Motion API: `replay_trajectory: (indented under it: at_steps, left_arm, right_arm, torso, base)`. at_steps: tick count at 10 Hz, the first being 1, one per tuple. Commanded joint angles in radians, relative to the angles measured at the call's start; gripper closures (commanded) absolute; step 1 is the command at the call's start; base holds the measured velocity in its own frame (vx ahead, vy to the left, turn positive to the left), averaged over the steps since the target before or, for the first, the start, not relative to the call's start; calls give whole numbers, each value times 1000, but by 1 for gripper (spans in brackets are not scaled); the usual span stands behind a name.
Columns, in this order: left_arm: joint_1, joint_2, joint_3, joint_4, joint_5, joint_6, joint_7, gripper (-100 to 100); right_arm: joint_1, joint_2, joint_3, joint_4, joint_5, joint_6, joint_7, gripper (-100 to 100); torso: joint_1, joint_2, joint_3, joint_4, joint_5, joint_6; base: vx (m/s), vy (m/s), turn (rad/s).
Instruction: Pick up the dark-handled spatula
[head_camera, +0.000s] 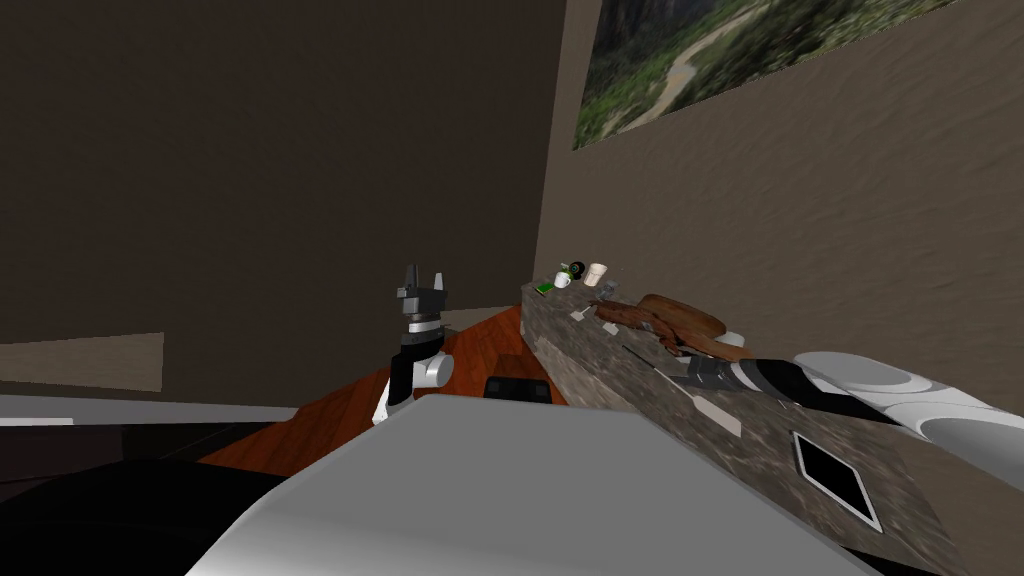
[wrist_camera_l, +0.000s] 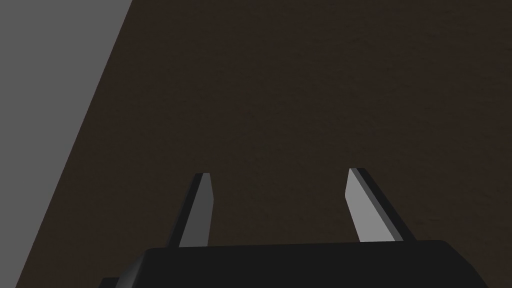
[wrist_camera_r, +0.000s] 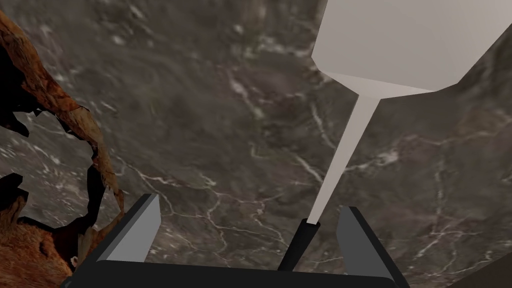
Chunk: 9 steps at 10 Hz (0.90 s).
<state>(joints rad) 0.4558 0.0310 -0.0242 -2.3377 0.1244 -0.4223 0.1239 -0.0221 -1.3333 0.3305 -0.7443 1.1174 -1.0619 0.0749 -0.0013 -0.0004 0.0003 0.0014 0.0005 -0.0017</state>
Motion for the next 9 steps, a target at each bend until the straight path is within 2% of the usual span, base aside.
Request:
replay_trajectory:
  at_steps: [1, 2, 3, 5, 6, 7, 8, 9]
  left_arm:
    - [0, 0, 0, 0, 0, 0, 0, 0]
    - [0, 0, 0, 0, 0, 0, 0, 0]
    - [0, 0, 0, 0, 0, 0, 0, 0]
    - [0, 0, 0, 0, 0, 0, 0, 0]
    - [0, 0, 0, 0, 0, 0, 0, 0]
    - [0, 0, 0, 0, 0, 0, 0, 0]
    - [0, 0, 0, 0, 0, 0, 0, 0]
    - [0, 0, 0, 0, 0, 0, 0, 0]
  right_arm:
    - [-14, 20, -18, 50, 34, -18, 1, -100]
    - [-14, 20, -18, 57, 34, -18, 1, -100]
    - [-56, 62, -54, 97, 80, -62, 7, -100]
    - [-56, 62, -54, 138, 94, -62, 7, -100]
    - [-97, 105, -90, 190, 144, -105, 12, -100]
    - [-97, 105, -90, 213, 155, -105, 12, -100]
    - [-139, 147, -126, 249, 196, -148, 17, -100]
    - [-137, 147, -126, 229, 216, -148, 17, -100]
  torso:
    - [0, 0, 0, 0, 0, 0]
    - [0, 0, 0, 0, 0, 1]
    - [0, 0, 0, 0, 0, 1]
    - [1, 0, 0, 0, 0, 1]
    - [0, -1, 0, 0, 0, 1]
    - [0, 0, 0, 0, 0, 0]
    - [0, 0, 0, 0, 0, 1]
    - [1, 1, 1, 0, 0, 0]
  base:
    - [-49, 15, 78]
    - [-24, 11, -5]
    - [-44, 24, 102]
    - [-37, 15, 33]
    - [-42, 8, 103]
    - [-43, 12, 79]
    - [-64, 33, 121]
    - [-57, 25, 52]
